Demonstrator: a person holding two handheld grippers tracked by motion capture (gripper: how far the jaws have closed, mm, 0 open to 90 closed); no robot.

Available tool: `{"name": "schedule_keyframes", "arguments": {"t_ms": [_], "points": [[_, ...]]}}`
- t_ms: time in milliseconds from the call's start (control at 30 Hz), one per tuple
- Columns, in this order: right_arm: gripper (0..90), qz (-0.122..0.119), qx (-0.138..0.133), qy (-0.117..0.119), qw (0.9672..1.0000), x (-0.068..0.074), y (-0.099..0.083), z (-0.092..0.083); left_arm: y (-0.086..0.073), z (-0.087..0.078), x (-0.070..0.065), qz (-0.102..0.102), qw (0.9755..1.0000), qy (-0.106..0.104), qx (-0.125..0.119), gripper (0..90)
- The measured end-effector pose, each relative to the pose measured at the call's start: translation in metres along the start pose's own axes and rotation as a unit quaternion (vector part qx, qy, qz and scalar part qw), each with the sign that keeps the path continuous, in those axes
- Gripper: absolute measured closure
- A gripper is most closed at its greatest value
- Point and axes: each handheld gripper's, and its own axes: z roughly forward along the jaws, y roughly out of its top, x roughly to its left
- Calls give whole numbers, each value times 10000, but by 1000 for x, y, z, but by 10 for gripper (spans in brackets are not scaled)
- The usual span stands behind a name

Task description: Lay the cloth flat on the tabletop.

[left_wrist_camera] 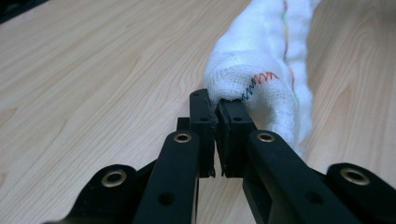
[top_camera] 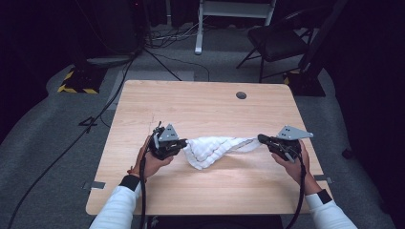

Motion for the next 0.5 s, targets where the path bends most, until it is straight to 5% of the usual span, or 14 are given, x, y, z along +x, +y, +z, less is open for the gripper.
{"name": "schedule_keyframes", "arguments": {"t_ms": [133, 300, 500], "points": [[881, 14, 214, -31, 9998, -3, -7, 10, -6, 10, 3, -176, 9997, 114, 155, 843], [879, -29, 511, -164, 9986, -5, -16, 21, -8, 18, 5, -479, 9959, 487, 593, 356], [876, 42, 679, -245, 9974, -10, -22, 27, 3, 12, -17, -101, 9995, 274, 130, 213]]}}
